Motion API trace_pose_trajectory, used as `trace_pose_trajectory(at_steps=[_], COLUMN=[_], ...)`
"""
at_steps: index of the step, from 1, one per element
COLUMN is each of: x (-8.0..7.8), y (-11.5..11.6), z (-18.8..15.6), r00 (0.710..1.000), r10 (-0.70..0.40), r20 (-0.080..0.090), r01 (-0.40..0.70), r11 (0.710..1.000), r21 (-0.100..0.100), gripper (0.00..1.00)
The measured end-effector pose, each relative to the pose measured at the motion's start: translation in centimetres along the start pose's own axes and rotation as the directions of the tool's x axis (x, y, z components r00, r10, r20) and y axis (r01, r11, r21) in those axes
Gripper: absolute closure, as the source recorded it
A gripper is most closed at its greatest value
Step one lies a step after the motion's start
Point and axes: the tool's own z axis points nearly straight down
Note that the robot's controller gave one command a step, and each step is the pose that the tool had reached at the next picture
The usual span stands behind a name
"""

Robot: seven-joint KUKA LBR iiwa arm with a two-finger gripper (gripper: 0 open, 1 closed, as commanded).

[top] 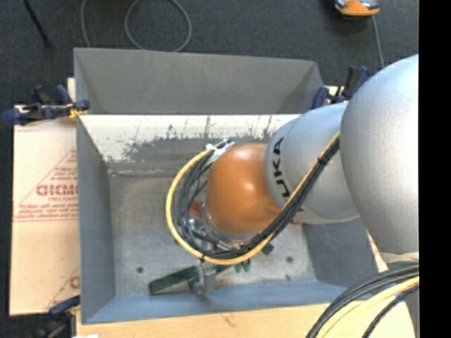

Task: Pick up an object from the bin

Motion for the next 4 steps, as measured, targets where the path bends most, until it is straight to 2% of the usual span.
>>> trace_pose_trajectory(at_steps=[1,2,3,4], x=[0.7,1.1,-2.1,-1.9], y=[-0.7,-0.6,-7.1,-6.9], z=[2.4,2.5,-10.6,-10.2], r00=[0.999,0.999,0.999,0.999], r10=[0.044,0.045,0.038,0.037], r20=[0.02,0.003,0.009,-0.001], r01=[-0.044,-0.045,-0.038,-0.037], r11=[0.999,0.999,0.999,0.999], r21=[0.001,0.001,0.005,0.002], gripper=[0.0,1.0,1.0,0.0])
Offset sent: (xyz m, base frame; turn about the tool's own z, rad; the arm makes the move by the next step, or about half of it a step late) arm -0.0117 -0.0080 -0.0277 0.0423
